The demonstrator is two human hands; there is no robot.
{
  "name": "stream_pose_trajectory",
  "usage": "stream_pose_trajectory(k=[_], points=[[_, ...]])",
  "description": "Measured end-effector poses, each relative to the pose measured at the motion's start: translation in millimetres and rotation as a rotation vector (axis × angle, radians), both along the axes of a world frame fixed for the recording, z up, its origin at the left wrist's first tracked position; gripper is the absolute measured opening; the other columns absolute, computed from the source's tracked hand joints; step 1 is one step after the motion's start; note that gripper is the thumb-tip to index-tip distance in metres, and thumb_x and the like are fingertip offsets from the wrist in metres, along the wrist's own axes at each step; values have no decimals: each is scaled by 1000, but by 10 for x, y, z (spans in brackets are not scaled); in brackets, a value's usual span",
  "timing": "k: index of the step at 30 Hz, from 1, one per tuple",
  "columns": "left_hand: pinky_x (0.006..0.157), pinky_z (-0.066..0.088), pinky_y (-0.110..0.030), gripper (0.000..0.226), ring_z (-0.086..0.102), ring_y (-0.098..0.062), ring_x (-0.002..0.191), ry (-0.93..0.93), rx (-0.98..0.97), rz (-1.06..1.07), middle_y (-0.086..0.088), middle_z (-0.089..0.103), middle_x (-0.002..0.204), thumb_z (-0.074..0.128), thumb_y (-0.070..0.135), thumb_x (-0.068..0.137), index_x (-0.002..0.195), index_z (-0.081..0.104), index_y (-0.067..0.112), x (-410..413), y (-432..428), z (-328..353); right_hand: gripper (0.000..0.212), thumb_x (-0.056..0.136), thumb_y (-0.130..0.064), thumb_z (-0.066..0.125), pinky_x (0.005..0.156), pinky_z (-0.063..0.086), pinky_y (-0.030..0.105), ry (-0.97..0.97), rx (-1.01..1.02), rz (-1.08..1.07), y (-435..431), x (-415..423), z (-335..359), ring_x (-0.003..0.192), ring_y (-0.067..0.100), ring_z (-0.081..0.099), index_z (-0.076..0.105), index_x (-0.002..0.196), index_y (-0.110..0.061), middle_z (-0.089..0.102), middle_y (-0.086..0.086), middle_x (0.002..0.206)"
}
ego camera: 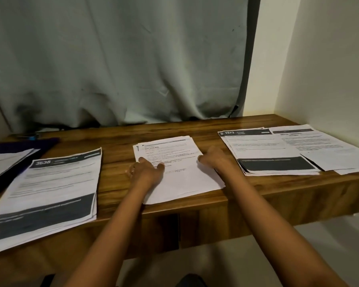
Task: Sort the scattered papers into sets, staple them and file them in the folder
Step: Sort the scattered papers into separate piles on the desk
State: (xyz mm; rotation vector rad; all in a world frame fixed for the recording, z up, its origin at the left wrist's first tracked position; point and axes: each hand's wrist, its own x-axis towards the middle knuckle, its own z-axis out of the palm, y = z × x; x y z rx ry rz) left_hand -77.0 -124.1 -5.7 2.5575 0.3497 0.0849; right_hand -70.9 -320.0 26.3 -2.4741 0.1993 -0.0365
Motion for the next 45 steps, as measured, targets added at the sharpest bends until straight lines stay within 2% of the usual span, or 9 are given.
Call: stream_pose_trajectory(k=[8,13,15,18,21,24,27,33,45], points=[[112,31,-42,66,35,-35,136,-29,-143,-90,-18,40,146,49,44,94,141,35,1,257,-194,-2,41,89,-16,60,98,46,39,8,-101,-113,-42,132,-15,120,32,53,55,128,-4,54,17,132],[106,41,-40,53,48,-29,128,-41,-323,-245,-6,50,142,49,42,93,139,47,14,210,-81,92,55,89,-24,61,106,32,44,33,-236,-286,-5,118,-78,130,37,34,41,136,-3,38,21,142],[104,44,-42,50,53,-29,124,-83,-374,-233,-6,55,137,50,42,94,136,50,15,119,141,174,51,90,-19,60,105,31,44,-118,-279,-300,147,53,-84,129,37,31,43,134,0,35,22,141],[104,42,-47,62,49,-35,125,-162,-186,-24,-15,49,138,54,46,92,139,40,9,5,737,270,43,93,-14,58,98,41,37,-312,-31,-90,603,-80,-35,123,34,44,46,133,-2,43,19,137],[106,37,-47,57,44,-38,127,-145,4,222,-21,46,139,55,39,94,135,41,2,-233,1492,383,27,92,-16,58,91,49,36,-188,227,171,1192,-209,45,104,24,58,61,116,-4,61,12,115],[109,31,-51,65,37,-41,132,-1,76,427,-22,39,145,54,39,92,142,33,2,-410,2229,329,15,91,-16,57,66,48,33,4,348,313,1737,-330,65,75,21,59,64,96,-4,63,10,85],[105,35,-48,68,38,-39,131,158,106,459,-21,39,145,50,43,91,144,35,3,-585,2625,197,12,88,-16,59,58,44,29,92,316,363,2175,-390,-5,75,19,58,57,100,-14,63,8,94],[109,28,-45,63,35,-37,134,165,106,439,-18,37,148,42,41,96,143,34,1,-705,2611,69,34,84,-12,59,84,53,33,-5,217,399,2697,-433,-136,103,26,62,63,117,-9,64,8,120],[98,45,-40,40,49,-33,121,15,-26,237,-16,54,130,50,22,92,127,51,2,-415,1951,148,28,89,-12,57,90,52,37,-54,-5,250,2156,-175,-131,104,28,60,61,116,-4,63,12,117]])
